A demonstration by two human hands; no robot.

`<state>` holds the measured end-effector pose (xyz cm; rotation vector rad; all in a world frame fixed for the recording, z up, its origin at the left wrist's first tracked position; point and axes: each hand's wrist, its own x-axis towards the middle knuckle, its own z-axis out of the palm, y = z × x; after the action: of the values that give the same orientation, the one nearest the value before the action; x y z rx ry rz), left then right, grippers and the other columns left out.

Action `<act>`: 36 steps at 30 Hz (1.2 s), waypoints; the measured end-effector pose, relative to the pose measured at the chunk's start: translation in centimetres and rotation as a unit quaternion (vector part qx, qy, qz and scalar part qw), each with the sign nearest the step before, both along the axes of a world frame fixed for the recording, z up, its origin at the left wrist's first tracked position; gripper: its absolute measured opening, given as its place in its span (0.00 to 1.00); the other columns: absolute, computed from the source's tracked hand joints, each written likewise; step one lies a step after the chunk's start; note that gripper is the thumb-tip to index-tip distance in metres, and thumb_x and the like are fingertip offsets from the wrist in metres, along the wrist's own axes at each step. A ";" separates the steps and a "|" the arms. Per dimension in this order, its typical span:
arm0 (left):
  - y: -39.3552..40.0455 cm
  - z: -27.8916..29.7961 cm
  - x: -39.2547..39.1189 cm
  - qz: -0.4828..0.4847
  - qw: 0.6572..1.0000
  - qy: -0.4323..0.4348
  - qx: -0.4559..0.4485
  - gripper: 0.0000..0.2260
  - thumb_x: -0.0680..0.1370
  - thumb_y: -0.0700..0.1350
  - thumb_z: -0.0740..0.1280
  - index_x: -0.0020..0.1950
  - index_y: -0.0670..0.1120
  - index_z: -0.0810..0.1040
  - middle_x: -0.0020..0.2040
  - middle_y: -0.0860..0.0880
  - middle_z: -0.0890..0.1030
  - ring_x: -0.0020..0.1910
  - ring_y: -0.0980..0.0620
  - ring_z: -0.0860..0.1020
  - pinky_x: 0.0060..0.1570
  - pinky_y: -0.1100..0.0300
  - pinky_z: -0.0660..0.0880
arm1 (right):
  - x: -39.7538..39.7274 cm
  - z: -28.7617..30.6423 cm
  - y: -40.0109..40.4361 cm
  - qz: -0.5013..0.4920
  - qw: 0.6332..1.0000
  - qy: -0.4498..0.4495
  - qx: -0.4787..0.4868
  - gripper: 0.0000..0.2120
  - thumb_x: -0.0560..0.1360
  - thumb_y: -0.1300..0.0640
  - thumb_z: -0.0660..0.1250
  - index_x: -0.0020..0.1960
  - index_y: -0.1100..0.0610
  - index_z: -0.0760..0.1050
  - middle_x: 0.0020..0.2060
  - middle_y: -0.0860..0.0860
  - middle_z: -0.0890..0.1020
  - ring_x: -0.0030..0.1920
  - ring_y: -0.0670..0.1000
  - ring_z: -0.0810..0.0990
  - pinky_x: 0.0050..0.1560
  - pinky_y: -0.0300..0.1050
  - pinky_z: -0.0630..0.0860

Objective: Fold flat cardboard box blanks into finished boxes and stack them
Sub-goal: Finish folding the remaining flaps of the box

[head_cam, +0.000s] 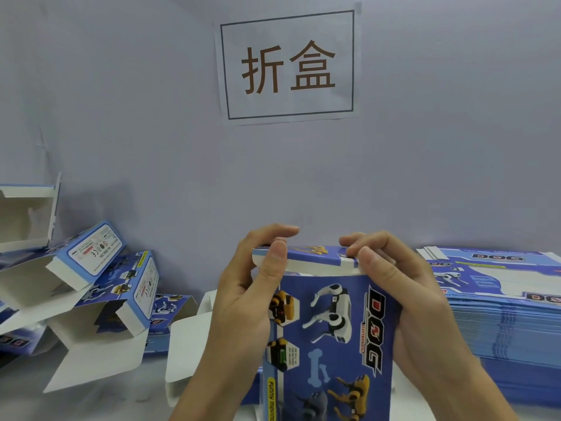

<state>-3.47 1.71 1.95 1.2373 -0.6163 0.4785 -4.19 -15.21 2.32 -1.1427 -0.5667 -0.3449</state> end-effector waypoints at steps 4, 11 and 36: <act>0.1 0.3 -0.1 0.009 0.999 0.023 -0.025 0.11 0.71 0.60 0.73 0.49 0.57 0.84 0.47 0.48 0.83 0.48 0.41 0.84 0.44 0.37 0.81 | -0.1 0.0 0.1 0.005 1.000 -0.011 0.002 0.05 0.71 0.52 0.73 0.43 0.53 0.81 0.47 0.51 0.86 0.42 0.52 0.87 0.34 0.43 0.82; 0.2 0.4 -0.5 0.042 0.995 0.047 -0.075 0.13 0.67 0.62 0.69 0.44 0.55 0.84 0.46 0.37 0.81 0.50 0.26 0.78 0.46 0.24 0.74 | -0.4 0.3 1.1 -0.032 0.999 -0.010 -0.026 0.23 0.62 0.36 0.78 0.47 0.51 0.83 0.43 0.52 0.87 0.40 0.56 0.87 0.34 0.47 0.82; 1.9 -0.8 -0.1 -0.022 0.991 -0.085 0.100 0.15 0.72 0.62 0.73 0.52 0.53 0.85 0.66 0.50 0.77 0.60 0.46 0.80 0.44 0.32 0.79 | 0.1 -0.7 -0.2 -0.030 0.998 -0.041 -0.044 0.05 0.66 0.54 0.75 0.41 0.53 0.85 0.60 0.50 0.81 0.55 0.56 0.84 0.41 0.48 0.82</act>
<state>-3.56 3.58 1.18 1.3784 -0.8502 0.4979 -4.09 -15.46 1.63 -1.2376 -0.6248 -0.4230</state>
